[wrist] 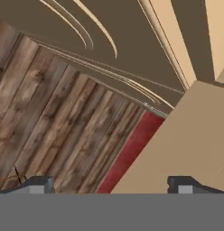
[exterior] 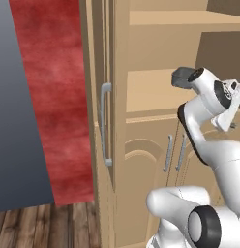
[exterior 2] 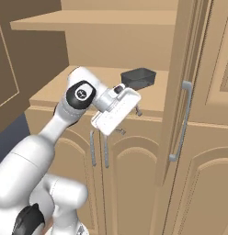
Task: Retrieve the tupperware from the cabinet, then place the raw meat into the tupperware to avoid contamination.
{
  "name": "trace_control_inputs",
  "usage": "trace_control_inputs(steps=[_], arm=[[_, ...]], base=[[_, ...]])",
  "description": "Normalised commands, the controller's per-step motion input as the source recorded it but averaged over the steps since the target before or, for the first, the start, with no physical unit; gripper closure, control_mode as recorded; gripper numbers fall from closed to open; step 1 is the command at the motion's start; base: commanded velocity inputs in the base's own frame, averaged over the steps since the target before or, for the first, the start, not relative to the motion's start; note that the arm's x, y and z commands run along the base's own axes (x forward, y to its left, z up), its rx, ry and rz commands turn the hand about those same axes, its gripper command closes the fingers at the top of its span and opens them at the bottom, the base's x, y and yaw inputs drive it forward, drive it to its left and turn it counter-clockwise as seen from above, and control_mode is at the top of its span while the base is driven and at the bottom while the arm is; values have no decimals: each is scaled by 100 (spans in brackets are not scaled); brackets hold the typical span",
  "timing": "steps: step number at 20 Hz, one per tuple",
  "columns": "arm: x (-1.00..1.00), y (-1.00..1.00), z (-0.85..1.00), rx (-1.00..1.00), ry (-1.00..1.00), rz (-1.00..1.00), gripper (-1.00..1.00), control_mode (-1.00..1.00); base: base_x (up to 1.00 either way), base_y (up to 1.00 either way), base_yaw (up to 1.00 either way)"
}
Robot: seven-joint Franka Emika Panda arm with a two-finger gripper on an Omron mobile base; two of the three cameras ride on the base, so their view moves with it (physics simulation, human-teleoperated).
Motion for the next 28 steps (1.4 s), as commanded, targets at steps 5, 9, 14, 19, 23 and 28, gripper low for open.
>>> trace_control_inputs(steps=[5,9,14,19,23,28], arm=[[28,1,21,3,-28,29,-100,-100],[29,8,22,20,-24,3,-100,-100],[36,27,18,21,-7,-11,-100,-100],[41,38,18,8,-12,-5,-100,-100],[48,42,2,2,-21,1,-100,-100],[55,41,0,0,-23,2,-100,-100]], base=[[0,0,0],[0,0,0],[0,0,0],[0,0,0],[0,0,0],[0,0,0]])
